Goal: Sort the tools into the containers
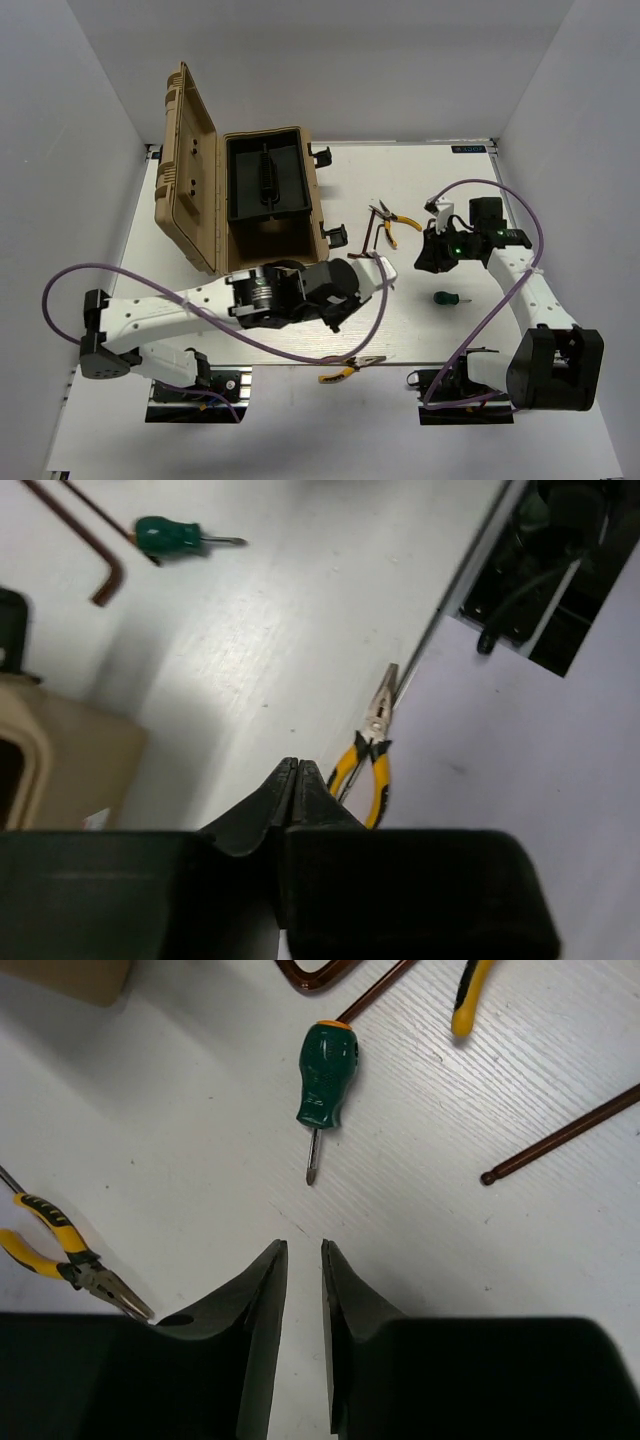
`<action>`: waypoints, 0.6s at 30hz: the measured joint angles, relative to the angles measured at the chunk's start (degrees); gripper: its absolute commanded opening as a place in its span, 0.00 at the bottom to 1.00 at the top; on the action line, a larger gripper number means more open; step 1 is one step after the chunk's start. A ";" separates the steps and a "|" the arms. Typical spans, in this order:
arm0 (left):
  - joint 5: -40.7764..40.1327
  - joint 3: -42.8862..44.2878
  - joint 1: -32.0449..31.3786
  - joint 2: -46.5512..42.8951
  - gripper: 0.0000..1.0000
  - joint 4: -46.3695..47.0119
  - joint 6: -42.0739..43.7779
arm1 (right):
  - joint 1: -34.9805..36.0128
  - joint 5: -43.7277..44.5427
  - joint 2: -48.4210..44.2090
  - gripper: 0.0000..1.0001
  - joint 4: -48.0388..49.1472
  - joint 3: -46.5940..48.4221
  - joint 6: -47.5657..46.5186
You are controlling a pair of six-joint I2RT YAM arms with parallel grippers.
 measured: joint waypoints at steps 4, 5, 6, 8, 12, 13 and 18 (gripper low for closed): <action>-1.11 0.52 0.94 -2.51 0.00 -1.57 -0.15 | -0.90 0.35 -0.04 0.31 0.44 -0.24 1.11; -0.68 0.11 0.92 -2.12 0.00 -1.25 -0.13 | -1.07 0.35 -0.04 0.34 0.46 -0.24 1.27; 0.20 -1.03 0.92 -1.46 0.01 -0.55 -0.17 | -1.18 0.35 -0.04 0.36 0.46 -0.24 1.42; 2.36 -3.89 0.81 1.07 0.26 0.59 0.00 | -1.29 0.31 -0.04 0.39 0.48 -0.24 1.88; 6.75 -7.87 0.35 11.74 0.43 1.60 -0.72 | -1.42 0.13 -0.04 0.40 0.44 -0.24 1.90; 7.45 -8.44 0.22 13.88 0.43 1.68 -1.01 | -1.60 0.11 -0.02 0.40 0.42 -0.24 1.88; 9.92 -11.23 0.07 17.51 0.43 1.75 -1.97 | -3.26 -0.33 0.46 0.40 0.42 -0.24 1.86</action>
